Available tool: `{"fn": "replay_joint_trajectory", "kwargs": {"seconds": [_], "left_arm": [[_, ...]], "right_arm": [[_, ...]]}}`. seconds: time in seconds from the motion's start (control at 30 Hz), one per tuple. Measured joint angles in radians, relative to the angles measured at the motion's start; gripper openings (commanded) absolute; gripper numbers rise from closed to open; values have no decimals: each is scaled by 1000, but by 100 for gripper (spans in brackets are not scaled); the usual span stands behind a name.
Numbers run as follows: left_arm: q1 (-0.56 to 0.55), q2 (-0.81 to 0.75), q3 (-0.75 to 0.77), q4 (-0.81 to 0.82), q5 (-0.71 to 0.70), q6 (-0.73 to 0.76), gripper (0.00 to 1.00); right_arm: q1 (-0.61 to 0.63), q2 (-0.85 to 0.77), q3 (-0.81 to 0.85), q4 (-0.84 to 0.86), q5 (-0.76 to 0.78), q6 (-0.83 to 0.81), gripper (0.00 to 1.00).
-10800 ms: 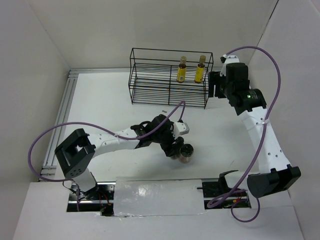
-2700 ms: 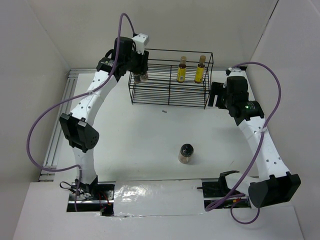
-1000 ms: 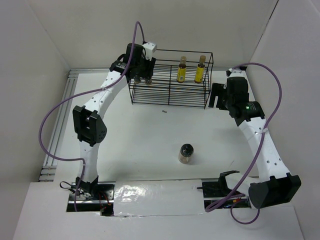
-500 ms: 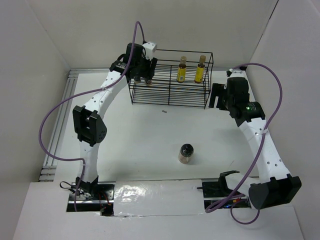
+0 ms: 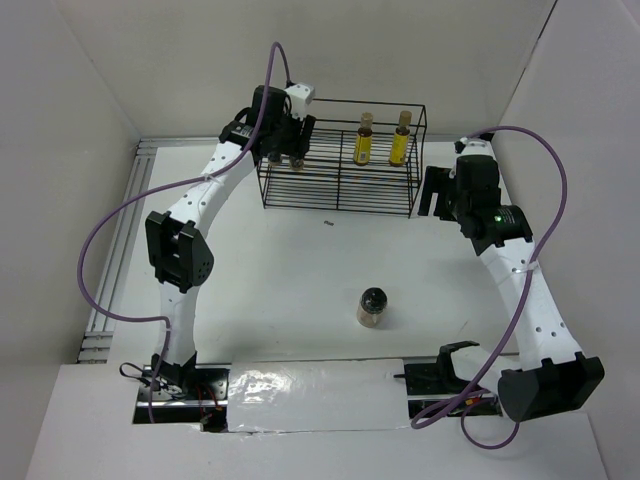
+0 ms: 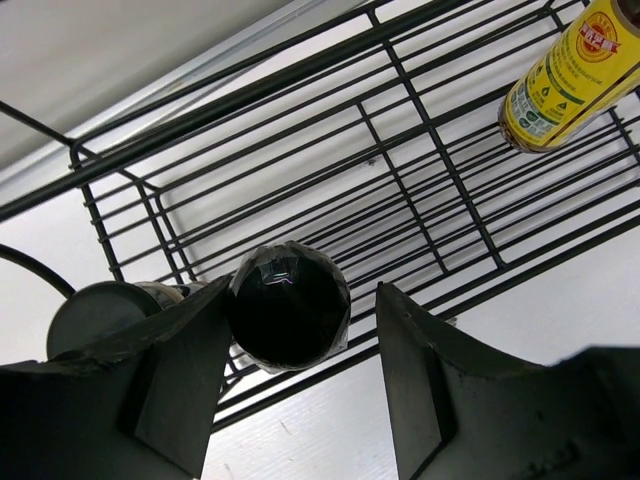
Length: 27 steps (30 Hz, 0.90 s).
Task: Organize the condiment bottles
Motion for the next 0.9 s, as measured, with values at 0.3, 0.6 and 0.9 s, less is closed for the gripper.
{"fn": "replay_joint_trajectory", "kwargs": {"seconds": [0.3, 0.6, 0.9], "left_arm": [[0, 0, 0, 47, -6, 66, 74], [0, 0, 2, 69, -8, 78, 96], [-10, -27, 10, 114, 69, 76, 99]], "right_arm": [[0, 0, 0, -1, -21, -2, 87], [0, 1, 0, -5, -42, -13, 87], [0, 5, 0, -5, -58, -15, 87]]}}
